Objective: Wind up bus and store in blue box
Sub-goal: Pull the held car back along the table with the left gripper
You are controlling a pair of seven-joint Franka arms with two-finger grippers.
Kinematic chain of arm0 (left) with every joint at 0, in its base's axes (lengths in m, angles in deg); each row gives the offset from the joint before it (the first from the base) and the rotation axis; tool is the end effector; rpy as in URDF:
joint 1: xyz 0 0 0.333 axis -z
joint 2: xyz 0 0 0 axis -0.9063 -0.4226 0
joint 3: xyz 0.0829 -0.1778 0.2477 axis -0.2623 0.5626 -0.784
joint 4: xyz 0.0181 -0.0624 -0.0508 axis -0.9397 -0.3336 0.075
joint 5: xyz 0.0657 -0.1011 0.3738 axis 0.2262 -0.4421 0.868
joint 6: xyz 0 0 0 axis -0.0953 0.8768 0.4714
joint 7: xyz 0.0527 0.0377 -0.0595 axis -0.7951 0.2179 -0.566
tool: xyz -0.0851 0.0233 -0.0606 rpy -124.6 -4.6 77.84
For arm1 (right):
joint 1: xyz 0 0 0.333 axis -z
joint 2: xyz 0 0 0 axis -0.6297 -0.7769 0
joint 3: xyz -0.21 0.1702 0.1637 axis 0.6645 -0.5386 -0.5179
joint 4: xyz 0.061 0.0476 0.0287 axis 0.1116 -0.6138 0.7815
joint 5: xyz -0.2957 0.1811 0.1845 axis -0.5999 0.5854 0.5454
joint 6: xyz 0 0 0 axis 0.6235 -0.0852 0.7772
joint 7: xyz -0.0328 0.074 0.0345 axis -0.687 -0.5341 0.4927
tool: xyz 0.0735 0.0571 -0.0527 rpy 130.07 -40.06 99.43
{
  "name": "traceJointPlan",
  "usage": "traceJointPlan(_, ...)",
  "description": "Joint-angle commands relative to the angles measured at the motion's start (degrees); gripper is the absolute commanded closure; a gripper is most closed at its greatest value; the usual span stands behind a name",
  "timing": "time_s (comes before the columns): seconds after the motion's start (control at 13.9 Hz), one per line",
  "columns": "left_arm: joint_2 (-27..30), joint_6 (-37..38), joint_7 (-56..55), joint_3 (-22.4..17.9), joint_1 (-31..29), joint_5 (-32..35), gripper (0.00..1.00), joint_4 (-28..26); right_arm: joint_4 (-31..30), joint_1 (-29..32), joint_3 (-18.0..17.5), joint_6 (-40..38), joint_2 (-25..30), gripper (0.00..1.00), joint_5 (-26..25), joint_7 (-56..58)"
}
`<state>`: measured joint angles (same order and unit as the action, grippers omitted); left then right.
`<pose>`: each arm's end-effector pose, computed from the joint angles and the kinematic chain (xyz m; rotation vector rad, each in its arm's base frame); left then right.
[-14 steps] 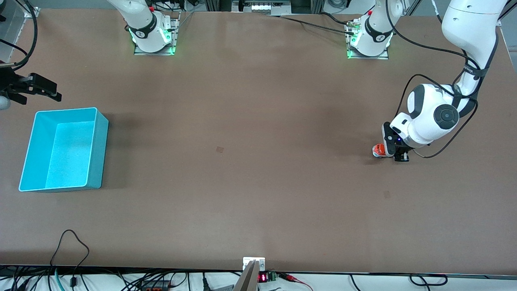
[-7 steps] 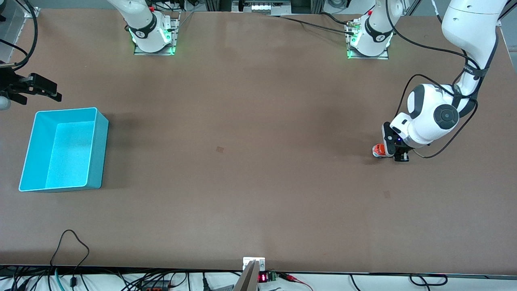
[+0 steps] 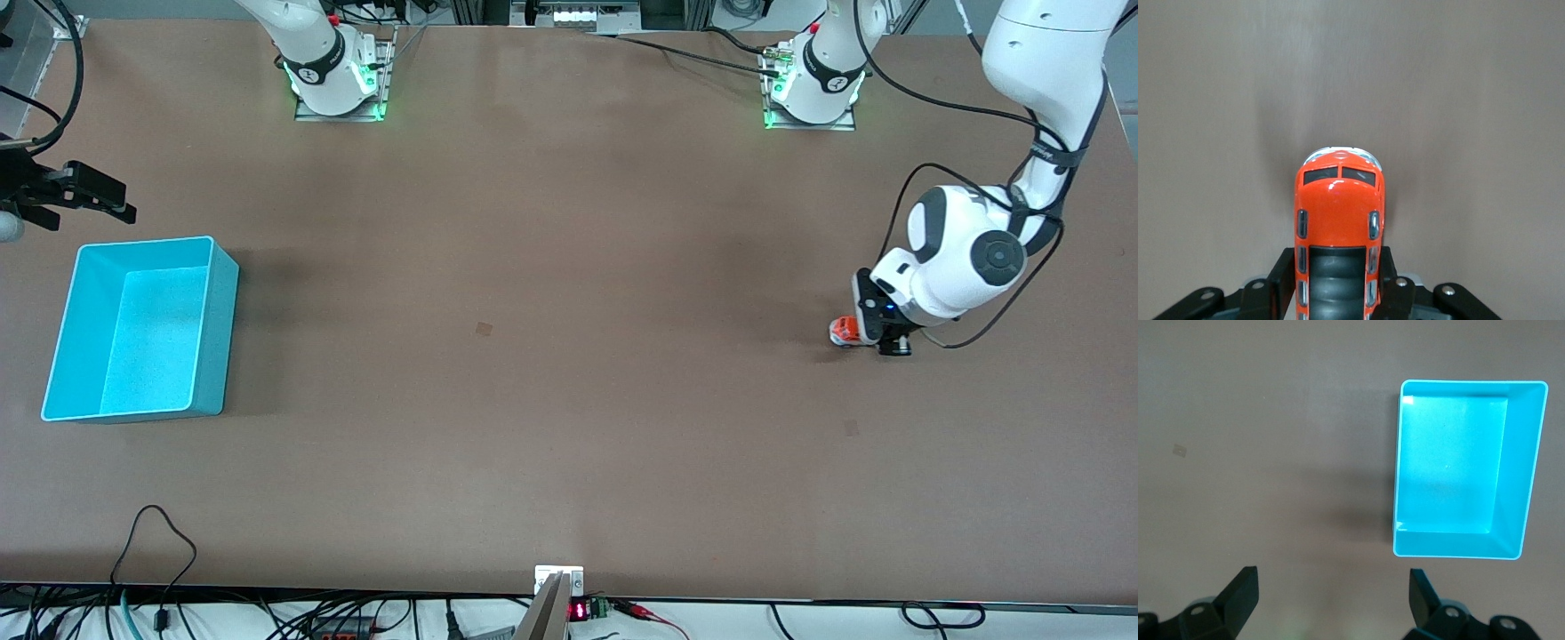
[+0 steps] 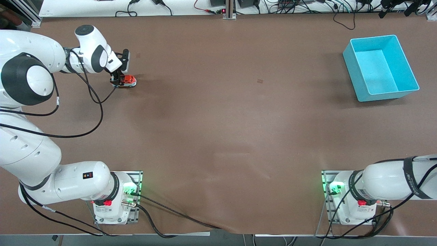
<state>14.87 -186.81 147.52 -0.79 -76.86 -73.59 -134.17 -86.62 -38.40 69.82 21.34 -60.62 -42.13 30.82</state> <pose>0.5520 0.0523 0.1944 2.2836 -2.1433 -0.0569 0.5603 -0.0411 0.5945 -3.1130 -0.1468 0.0921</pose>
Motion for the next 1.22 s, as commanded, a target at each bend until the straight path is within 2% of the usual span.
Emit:
traceJointPlan(0.0,-5.33,0.51,2.47,0.18,-3.95,1.24,0.6,1.13,0.58,0.17,-0.21,0.09,0.14,0.0,0.0,-0.28)
traceJointPlan(0.43,-8.58,0.77,15.04,0.09,-12.3,2.2,0.62,5.87,0.58,0.16,-0.21,0.18,0.06,0.0,0.0,-0.37)
traceJointPlan(0.72,-8.67,0.86,15.4,-0.17,-15.04,3.52,0.6,6.4,0.58,0.25,-0.21,0.18,0.06,0.0,0.0,-0.28)
traceJointPlan(0.79,-8.58,1.21,15.66,-0.26,-15.04,3.52,0.53,6.49,0.58,0.25,-0.21,0.18,0.06,0.0,0.0,-0.28)
traceJointPlan(0.86,-8.14,2.08,16.62,-0.17,-15.12,3.52,0.38,6.58,0.58,0.25,-0.21,0.18,0.06,0.0,0.0,-0.28)
traceJointPlan(0.93,-7.36,3.92,17.16,-0.08,-15.12,3.44,0.07,6.84,0.58,0.25,-0.21,0.09,0.06,0.0,0.0,-0.28)
traceJointPlan(1.0,-5.87,7.51,17.6,0.53,-14.78,3.61,0.0,8.41,0.58,0.25,-0.21,0.09,-0.03,0.0,0.09,-0.28)
traceJointPlan(1.15,-3.06,15.33,18.04,2.11,-12.94,3.52,0.0,11.49,0.58,0.34,-0.21,0.09,-0.12,0.0,0.18,-0.28)
